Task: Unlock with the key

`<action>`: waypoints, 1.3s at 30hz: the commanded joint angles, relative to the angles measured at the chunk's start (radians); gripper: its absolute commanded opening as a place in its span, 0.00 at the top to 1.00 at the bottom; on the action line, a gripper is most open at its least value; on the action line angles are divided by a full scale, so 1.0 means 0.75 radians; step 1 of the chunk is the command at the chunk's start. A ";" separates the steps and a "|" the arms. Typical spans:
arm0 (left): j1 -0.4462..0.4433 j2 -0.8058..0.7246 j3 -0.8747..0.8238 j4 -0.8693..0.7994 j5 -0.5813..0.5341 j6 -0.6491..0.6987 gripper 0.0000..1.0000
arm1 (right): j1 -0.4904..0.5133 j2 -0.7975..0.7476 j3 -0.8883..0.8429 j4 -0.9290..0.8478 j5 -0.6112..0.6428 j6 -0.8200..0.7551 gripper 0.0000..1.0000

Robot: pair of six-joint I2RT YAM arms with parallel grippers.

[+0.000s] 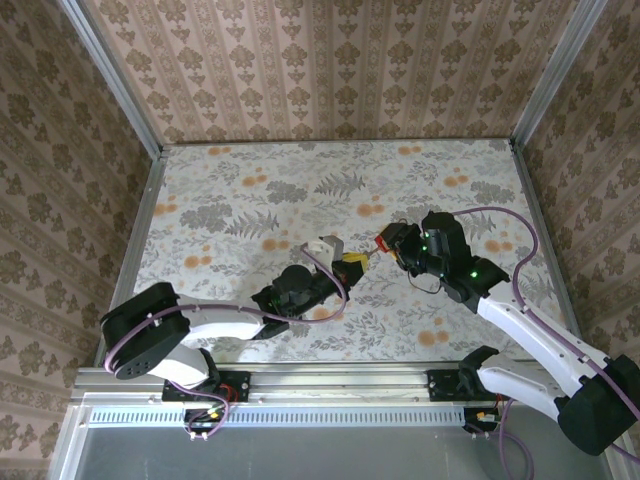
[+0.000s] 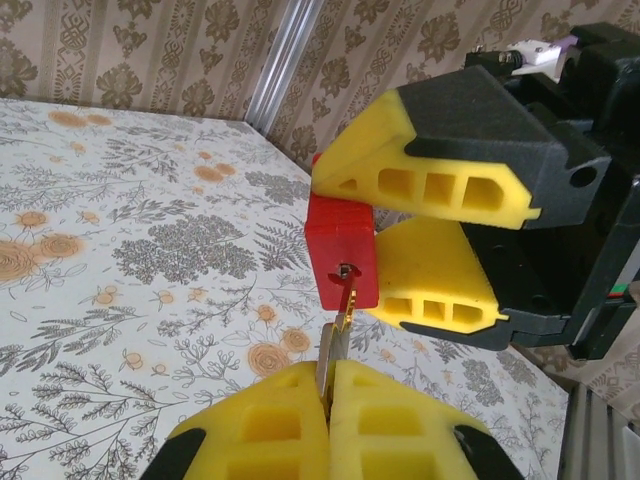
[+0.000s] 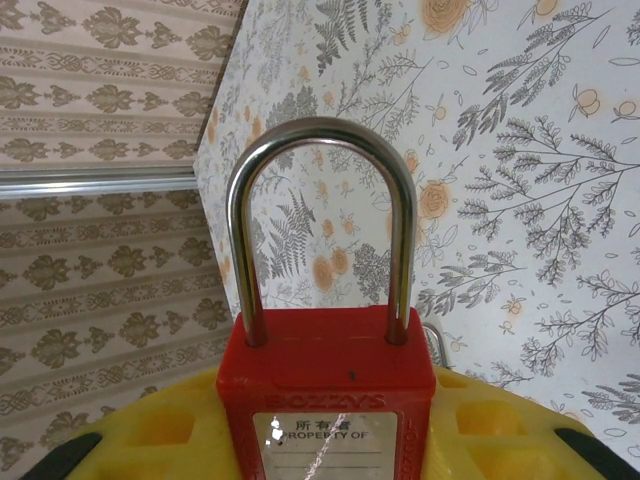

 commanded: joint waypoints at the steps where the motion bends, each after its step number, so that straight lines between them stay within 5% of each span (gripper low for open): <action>1: -0.002 0.027 -0.013 0.058 -0.006 0.009 1.00 | 0.015 -0.010 -0.016 0.066 0.033 0.015 0.93; 39: 0.013 -0.019 -0.039 0.088 -0.055 0.049 1.00 | 0.095 0.078 -0.085 0.226 0.002 0.072 0.94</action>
